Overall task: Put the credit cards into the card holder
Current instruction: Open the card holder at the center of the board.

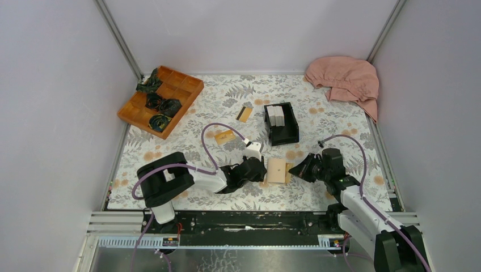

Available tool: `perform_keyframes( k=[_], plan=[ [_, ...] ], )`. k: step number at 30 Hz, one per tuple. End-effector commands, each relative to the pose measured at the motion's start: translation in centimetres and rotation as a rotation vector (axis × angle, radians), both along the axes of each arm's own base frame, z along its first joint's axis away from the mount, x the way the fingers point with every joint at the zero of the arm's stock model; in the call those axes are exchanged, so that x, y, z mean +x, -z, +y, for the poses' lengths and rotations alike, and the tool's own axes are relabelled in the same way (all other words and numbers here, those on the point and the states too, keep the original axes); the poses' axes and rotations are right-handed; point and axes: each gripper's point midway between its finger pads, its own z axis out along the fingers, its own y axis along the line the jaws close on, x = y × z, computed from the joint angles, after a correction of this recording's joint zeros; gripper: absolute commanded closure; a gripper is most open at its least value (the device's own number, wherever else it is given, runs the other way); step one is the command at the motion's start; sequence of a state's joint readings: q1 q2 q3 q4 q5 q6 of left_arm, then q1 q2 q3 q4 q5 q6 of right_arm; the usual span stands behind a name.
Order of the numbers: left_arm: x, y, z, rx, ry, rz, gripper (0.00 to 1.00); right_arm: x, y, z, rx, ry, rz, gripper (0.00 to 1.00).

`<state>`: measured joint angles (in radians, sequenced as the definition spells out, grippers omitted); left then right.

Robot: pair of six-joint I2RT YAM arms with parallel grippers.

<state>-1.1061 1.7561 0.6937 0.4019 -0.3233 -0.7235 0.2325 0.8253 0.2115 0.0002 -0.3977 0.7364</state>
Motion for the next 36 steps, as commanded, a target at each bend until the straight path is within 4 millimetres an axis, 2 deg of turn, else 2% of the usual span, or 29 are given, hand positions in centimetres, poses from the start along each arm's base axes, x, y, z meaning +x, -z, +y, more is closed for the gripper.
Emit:
perform_keyframes(
  k=[1, 24, 28, 36],
  plan=[
    [-5.8, 7.9, 5.9, 0.299, 0.082, 0.212, 0.73, 0.8, -0.8, 0.7, 0.054, -0.015, -0.050, 1.00],
    [-7.2, 8.8, 4.0, 0.299, 0.147, 0.234, 0.76, 2.3, -6.0, 2.0, 0.076, -0.077, -0.169, 1.00],
    [-7.1, 8.8, 3.5, 0.293, 0.151, 0.234, 0.76, 2.0, -5.7, 2.6, 0.059, -0.108, -0.161, 1.00],
    [-7.1, 9.4, 3.3, 0.292, 0.140, 0.241, 0.76, 1.1, -3.9, 4.2, -0.027, -0.172, -0.136, 1.00]
  ],
)
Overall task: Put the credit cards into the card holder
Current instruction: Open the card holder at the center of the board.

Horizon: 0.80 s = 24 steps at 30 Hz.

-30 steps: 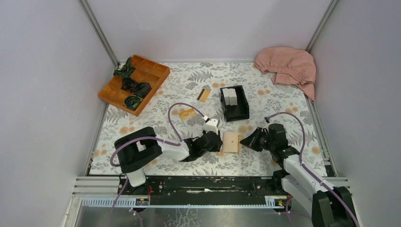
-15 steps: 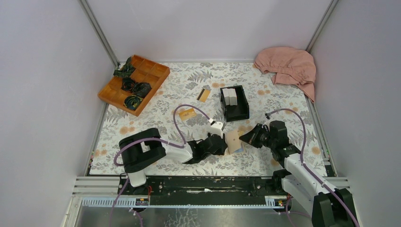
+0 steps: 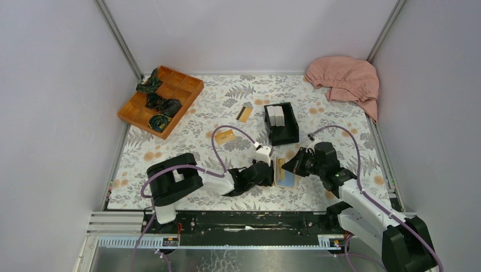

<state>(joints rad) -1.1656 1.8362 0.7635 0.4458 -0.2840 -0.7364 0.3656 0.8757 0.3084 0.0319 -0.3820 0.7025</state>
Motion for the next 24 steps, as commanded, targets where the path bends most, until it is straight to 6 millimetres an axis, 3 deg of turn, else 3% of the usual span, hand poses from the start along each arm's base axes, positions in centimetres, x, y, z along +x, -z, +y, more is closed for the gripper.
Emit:
perform_keyframes(
  k=[1, 9, 15, 24],
  plan=[
    [-5.3, 9.5, 7.3, 0.351, 0.063, 0.214, 0.76, 0.5, -0.6, 1.0, -0.031, -0.032, -0.038, 1.00],
    [-6.2, 10.4, 9.1, 0.375, 0.051, 0.244, 0.75, 0.0, 1.1, 1.6, -0.082, -0.048, -0.030, 1.00],
    [-6.8, 11.1, 10.1, 0.384, 0.030, 0.263, 0.75, -0.1, -0.2, 2.6, -0.140, -0.064, -0.082, 1.00],
    [-7.0, 10.2, 11.5, 0.395, -0.022, 0.247, 0.70, -0.1, -2.2, 3.2, -0.212, -0.069, -0.132, 1.00]
  ],
)
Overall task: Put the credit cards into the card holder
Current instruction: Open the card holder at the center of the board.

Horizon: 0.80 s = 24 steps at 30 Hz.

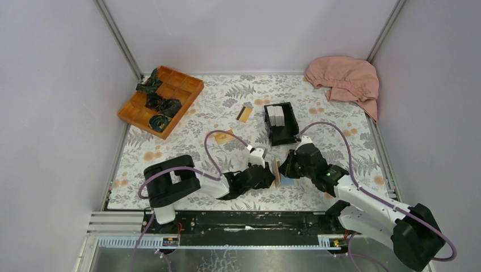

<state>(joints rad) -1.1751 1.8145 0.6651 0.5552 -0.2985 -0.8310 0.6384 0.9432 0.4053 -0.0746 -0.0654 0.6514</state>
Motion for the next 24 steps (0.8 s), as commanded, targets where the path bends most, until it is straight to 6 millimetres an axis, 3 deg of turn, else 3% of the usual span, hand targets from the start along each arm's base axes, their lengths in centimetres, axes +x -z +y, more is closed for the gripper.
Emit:
perform_keyframes(
  k=[1, 24],
  plan=[
    [-6.1, 9.7, 10.6, 0.471, 0.046, 0.219, 0.69, 0.7, -3.2, 1.6, 0.018, -0.022, -0.076, 1.00],
    [-6.7, 7.5, 13.4, 0.530, -0.061, 0.204, 0.60, 0.3, -3.7, 2.2, -0.098, -0.032, -0.117, 1.00]
  ],
)
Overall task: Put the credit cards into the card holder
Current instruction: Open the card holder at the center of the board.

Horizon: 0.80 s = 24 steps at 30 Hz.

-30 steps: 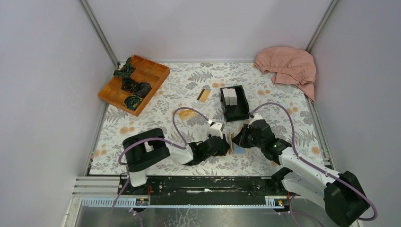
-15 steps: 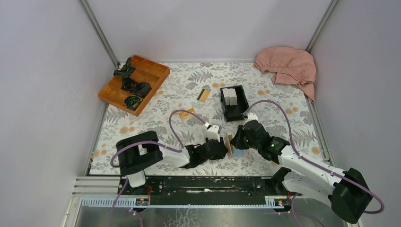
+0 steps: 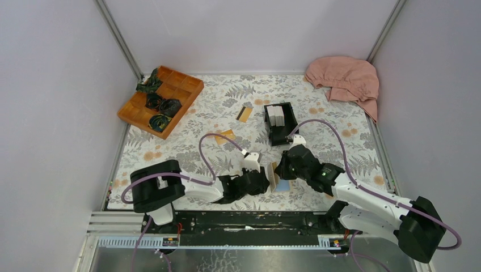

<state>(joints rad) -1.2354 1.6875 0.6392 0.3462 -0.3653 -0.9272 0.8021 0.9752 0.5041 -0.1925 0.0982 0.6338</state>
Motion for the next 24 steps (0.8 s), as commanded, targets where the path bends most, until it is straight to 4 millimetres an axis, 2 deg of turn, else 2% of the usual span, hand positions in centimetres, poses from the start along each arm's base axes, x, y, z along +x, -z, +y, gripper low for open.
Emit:
perform_keyframes(
  k=[1, 13, 24],
  plan=[
    [-4.2, 7.9, 11.3, 0.466, -0.012, 0.157, 0.59, 1.3, -2.8, 1.0, 0.027, 0.017, -0.077, 1.00],
    [-5.0, 5.6, 12.7, 0.478, -0.075, 0.137, 0.58, 0.7, -3.6, 2.4, 0.018, -0.008, -0.093, 1.00],
    [-5.6, 3.9, 13.6, 0.481, -0.096, 0.124, 0.57, -0.4, -3.5, 5.1, -0.039, -0.056, -0.120, 1.00]
  ],
)
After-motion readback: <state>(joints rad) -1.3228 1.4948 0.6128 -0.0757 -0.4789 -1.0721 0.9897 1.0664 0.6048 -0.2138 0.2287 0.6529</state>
